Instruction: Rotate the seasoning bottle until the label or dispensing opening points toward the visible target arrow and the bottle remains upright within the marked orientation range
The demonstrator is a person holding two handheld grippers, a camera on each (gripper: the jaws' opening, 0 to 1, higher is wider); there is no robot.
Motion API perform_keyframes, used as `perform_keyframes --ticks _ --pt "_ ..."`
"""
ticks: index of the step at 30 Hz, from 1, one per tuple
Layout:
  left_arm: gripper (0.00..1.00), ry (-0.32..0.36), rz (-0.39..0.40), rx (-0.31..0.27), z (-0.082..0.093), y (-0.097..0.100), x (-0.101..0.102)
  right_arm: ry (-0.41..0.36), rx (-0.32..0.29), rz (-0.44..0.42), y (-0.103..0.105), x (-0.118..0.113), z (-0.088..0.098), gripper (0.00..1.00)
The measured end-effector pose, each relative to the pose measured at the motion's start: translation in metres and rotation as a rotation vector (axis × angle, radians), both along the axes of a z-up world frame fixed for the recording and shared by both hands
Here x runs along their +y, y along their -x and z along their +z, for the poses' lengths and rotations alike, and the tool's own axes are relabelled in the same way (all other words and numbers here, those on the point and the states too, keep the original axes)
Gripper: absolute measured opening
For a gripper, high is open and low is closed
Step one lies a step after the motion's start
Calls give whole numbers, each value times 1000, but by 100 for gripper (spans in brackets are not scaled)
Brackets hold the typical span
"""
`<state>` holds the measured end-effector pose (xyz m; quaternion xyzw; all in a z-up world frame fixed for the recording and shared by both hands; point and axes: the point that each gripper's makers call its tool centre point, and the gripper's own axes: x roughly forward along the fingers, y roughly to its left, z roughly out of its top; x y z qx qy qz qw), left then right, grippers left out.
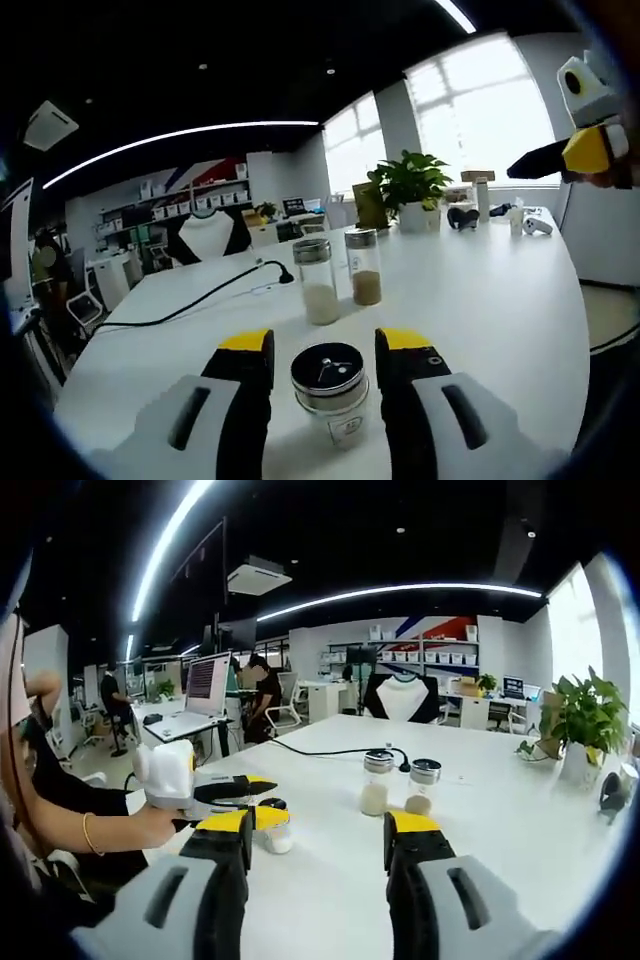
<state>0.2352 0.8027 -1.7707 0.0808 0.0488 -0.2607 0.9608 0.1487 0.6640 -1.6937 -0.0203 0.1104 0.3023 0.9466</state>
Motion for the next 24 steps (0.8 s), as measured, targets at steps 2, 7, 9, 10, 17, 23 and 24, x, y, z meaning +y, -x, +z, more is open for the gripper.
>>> perform_keyframes --ticks 2,7,9,10,17,23,24 --pt "43 2 -5 -3 10 5 6 -11 -2 -12 -1 -5 1 53" --pt "49 -20 -15 14 26 16 14 -16 -11 -32 -2 -14 3 53" --pt "52 -66 -38 50 25 22 16 -18 -27 -37 -2 -17 5 53" --pt "53 -55 -30 42 29 23 17 -22 -29 -43 -2 -19 6 53" --pt "59 41 -8 63 46 33 25 -46 -27 -72 -2 -33 5 54" --pt "63 36 1 74 52 44 24 -50 -22 -53 6 -28 2 54" --pt "64 36 5 73 53 46 24 -53 -19 -52 7 -28 1 54"
